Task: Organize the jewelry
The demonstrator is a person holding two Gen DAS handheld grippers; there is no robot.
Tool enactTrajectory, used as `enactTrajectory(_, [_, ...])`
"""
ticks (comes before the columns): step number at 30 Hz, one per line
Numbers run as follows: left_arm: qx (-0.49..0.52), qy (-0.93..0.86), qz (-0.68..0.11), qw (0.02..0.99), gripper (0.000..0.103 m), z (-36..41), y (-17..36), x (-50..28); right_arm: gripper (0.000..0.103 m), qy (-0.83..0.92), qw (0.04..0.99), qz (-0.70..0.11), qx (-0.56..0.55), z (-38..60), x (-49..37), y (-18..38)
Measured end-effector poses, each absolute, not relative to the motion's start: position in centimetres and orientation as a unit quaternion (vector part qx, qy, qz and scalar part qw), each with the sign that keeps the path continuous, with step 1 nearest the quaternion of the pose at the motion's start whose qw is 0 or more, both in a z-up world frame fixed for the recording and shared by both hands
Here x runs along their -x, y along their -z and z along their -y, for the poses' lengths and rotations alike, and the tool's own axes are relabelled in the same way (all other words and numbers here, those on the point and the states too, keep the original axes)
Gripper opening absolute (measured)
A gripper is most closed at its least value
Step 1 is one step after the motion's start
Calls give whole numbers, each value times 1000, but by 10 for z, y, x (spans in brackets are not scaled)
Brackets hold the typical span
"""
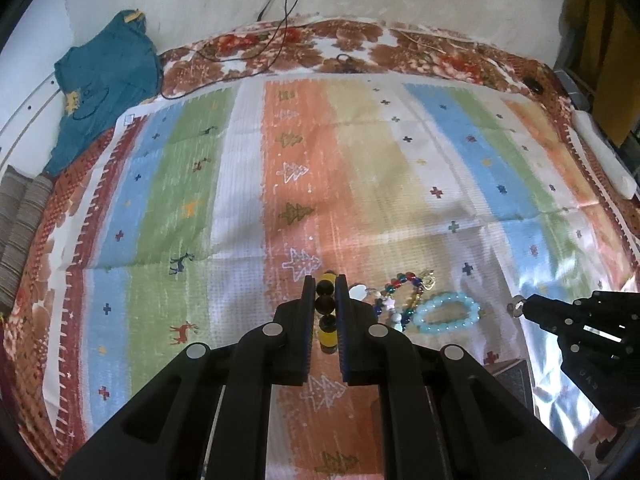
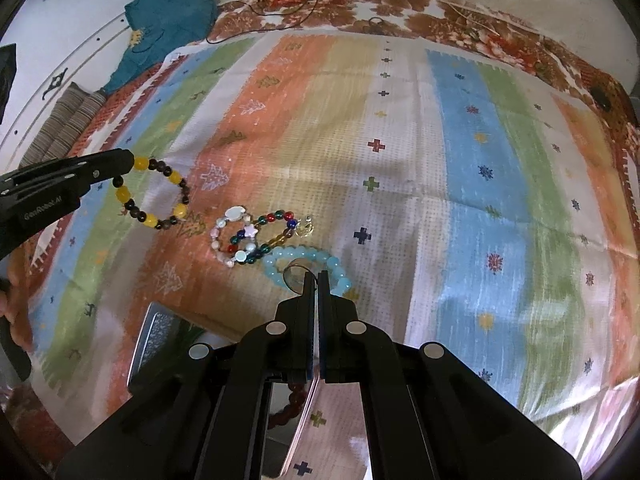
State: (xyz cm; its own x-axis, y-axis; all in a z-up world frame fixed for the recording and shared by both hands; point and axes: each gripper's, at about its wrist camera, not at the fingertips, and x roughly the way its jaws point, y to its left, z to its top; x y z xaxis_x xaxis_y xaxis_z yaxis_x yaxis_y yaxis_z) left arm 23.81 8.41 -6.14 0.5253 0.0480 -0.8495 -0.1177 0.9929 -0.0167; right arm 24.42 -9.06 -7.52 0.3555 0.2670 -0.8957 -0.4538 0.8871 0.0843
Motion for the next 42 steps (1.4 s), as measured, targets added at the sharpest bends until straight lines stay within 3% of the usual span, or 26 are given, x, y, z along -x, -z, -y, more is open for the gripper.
enactTrajectory(42, [29,45,-422,905,9,-21,-2,-156,3,-253,835,-482,80,95,-186,37])
